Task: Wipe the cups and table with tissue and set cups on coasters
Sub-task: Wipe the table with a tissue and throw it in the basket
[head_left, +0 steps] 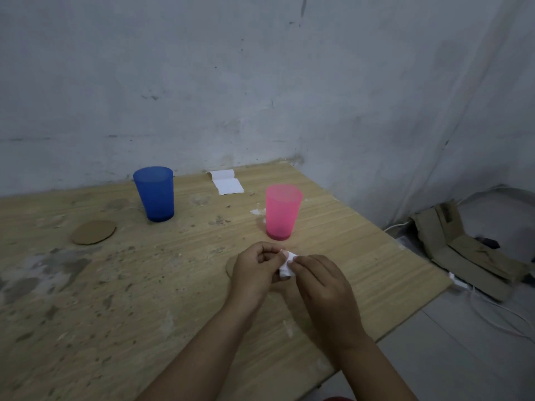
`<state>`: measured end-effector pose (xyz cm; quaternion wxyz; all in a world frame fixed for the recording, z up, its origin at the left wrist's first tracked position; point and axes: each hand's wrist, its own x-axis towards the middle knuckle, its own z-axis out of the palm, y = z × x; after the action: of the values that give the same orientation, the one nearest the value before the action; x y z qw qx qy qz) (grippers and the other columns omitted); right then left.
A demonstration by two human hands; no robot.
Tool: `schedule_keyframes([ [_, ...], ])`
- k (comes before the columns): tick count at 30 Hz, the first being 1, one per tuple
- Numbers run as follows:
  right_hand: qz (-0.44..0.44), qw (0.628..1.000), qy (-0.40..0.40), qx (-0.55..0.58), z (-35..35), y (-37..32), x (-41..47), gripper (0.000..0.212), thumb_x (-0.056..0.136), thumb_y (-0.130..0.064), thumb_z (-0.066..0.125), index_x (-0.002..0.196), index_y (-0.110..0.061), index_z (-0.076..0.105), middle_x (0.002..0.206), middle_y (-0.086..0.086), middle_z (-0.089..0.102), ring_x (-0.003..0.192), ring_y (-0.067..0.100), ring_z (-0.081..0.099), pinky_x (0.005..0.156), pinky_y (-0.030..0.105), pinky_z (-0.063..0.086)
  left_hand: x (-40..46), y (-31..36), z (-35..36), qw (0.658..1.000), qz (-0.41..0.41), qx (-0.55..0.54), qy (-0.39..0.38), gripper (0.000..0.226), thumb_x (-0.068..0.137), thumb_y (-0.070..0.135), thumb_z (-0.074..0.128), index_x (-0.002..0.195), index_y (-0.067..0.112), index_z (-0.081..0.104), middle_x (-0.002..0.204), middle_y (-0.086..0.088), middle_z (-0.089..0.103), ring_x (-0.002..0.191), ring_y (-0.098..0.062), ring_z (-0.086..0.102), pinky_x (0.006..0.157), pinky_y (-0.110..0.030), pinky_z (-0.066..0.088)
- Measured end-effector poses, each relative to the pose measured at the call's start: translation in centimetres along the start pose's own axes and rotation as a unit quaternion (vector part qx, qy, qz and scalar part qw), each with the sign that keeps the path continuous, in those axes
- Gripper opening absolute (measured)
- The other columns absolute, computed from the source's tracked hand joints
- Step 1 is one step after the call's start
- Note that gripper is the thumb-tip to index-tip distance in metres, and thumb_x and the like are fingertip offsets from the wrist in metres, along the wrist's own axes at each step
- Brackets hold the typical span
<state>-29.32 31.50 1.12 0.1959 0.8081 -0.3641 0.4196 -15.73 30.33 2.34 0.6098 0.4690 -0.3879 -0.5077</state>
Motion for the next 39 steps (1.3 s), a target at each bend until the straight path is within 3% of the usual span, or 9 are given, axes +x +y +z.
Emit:
schedule_keyframes([
  [4,0.059,0.998,0.035,-0.001,0.2,1.1,0.5,0.020,0.089,-0.007,0.053,0.092,-0.002,0.072,0.090,0.010,0.072,0.085,0.026,0.065,0.080,0.032,0.052,-0.5,0.3,0.5,1.000,0.001,0.003,-0.025,0.008,0.090,0.011,0.060,0.093,0.007,0.066,0.078,-0.010,0.070,0.058,-0.013,0.066,0.054,-0.024,0.054],
  [7,0.199,0.977,0.062,0.044,0.0,1.9,1.1,0.022,0.080,-0.001,0.061,0.097,-0.008,0.073,0.084,0.002,0.071,0.082,0.018,0.058,0.077,0.022,0.046,-1.5,-0.1,0.4,0.981,0.097,0.162,-0.044,0.014,0.092,0.016,0.056,0.094,0.024,0.067,0.081,0.009,0.072,0.071,-0.004,0.066,0.065,-0.018,0.053],
  [11,0.324,0.945,0.013,0.049,0.7,4.0,1.6,0.029,0.083,-0.003,0.061,0.104,-0.020,0.073,0.083,-0.003,0.072,0.080,0.012,0.047,0.067,0.009,0.027,-3.6,-1.7,-0.8,0.821,0.266,0.475,-0.174,0.035,0.090,0.024,0.049,0.125,0.025,0.056,0.125,0.010,0.059,0.116,-0.001,0.048,0.096,-0.010,0.031],
  [13,0.330,0.943,-0.039,0.029,1.4,5.0,1.6,0.019,0.087,-0.013,0.060,0.097,-0.019,0.075,0.081,-0.002,0.072,0.079,0.020,0.051,0.067,0.014,0.026,-4.4,-2.7,-1.5,0.737,0.273,0.580,-0.215,0.047,0.094,0.032,0.042,0.140,0.022,0.040,0.146,0.002,0.040,0.137,-0.012,0.028,0.110,-0.019,0.016],
  [15,0.330,0.940,-0.091,0.007,2.2,5.5,1.8,0.018,0.090,-0.019,0.058,0.089,-0.016,0.075,0.082,0.004,0.073,0.083,0.028,0.056,0.071,0.021,0.030,-4.7,-3.2,-2.0,0.706,0.253,0.626,-0.215,0.052,0.097,0.040,0.033,0.146,0.023,0.027,0.156,0.002,0.023,0.144,-0.012,0.012,0.114,-0.023,0.004],
  [21,0.300,0.921,-0.250,0.001,4.7,4.7,2.9,0.026,0.084,-0.011,0.053,0.101,-0.022,0.070,0.091,0.009,0.070,0.089,0.022,0.058,0.070,0.024,0.035,-5.0,-3.3,-2.1,0.700,0.233,0.644,-0.203,0.055,0.098,0.046,0.024,0.149,0.025,0.019,0.159,0.006,0.014,0.145,-0.006,0.005,0.113,-0.023,-0.004],
  [28,0.257,0.927,-0.259,0.084,3.8,3.2,3.6,0.018,0.085,-0.011,0.058,0.087,-0.010,0.076,0.085,0.018,0.071,0.082,0.029,0.066,0.064,0.023,0.035,-5.4,-3.0,-2.4,0.703,0.230,0.644,-0.197,0.055,0.098,0.045,0.026,0.149,0.026,0.018,0.158,0.007,0.014,0.145,-0.007,0.006,0.114,-0.023,-0.003],
  [33,0.184,0.944,-0.249,0.109,0.7,3.5,1.7,0.027,0.075,0.003,0.062,0.096,-0.009,0.075,0.100,0.013,0.073,0.096,0.026,0.068,0.089,0.021,0.042,-5.6,-3.3,-2.7,0.703,0.236,0.643,-0.192,0.055,0.098,0.047,0.023,0.149,0.029,0.017,0.158,0.007,0.013,0.145,-0.007,0.006,0.110,-0.021,-0.007],
  [39,0.298,0.910,-0.285,0.038,2.1,3.1,3.2,0.018,0.087,-0.008,0.054,0.094,-0.001,0.069,0.102,0.025,0.067,0.091,0.017,0.063,0.075,0.028,0.043,-5.4,-3.2,-3.0,0.717,0.235,0.626,-0.197,0.055,0.097,0.048,0.025,0.148,0.029,0.020,0.158,0.008,0.016,0.144,-0.007,0.008,0.112,-0.022,-0.002],
])
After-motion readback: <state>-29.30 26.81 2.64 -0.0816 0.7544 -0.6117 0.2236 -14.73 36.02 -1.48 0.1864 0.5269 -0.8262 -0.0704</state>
